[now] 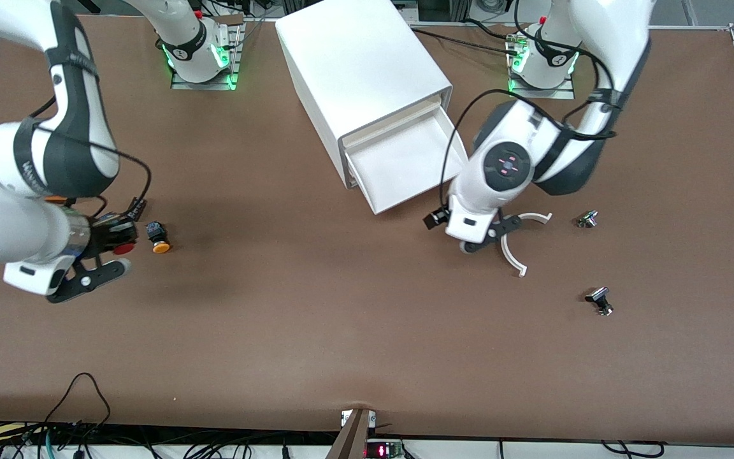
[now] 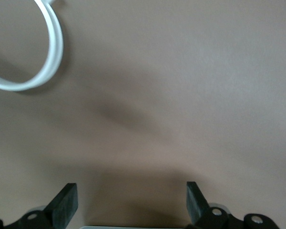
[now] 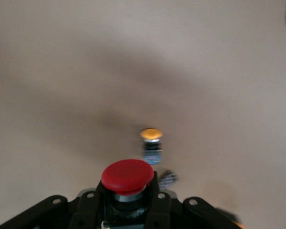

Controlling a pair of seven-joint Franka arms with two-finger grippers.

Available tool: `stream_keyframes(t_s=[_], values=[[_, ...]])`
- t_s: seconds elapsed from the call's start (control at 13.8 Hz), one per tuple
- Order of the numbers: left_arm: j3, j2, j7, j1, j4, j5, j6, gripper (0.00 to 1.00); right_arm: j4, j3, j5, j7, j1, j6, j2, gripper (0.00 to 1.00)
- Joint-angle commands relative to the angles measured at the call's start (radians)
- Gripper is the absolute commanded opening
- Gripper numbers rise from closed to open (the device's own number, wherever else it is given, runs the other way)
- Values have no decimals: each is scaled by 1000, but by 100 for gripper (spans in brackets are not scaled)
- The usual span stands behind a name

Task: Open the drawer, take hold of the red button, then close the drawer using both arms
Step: 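Place the red button beside the yellow button while the left gripper pushes the drawer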

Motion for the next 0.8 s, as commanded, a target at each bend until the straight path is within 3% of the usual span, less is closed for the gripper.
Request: stream_keyframes(t_s=[0.0, 0.22, 0.58, 0.73], values=[[4, -20, -54, -42, -73, 40, 51, 100, -109, 17, -35, -136, -102, 144, 14, 0], [4, -20, -88, -88, -117, 61, 82, 100, -310, 16, -29, -267, -183, 424, 13, 0], [3, -27, -123, -134, -162, 64, 114, 100, -479, 8, -22, -281, -263, 588, 18, 2], [3, -28, -154, -159, -165, 64, 113, 100, -539, 8, -19, -273, -263, 660, 14, 14]])
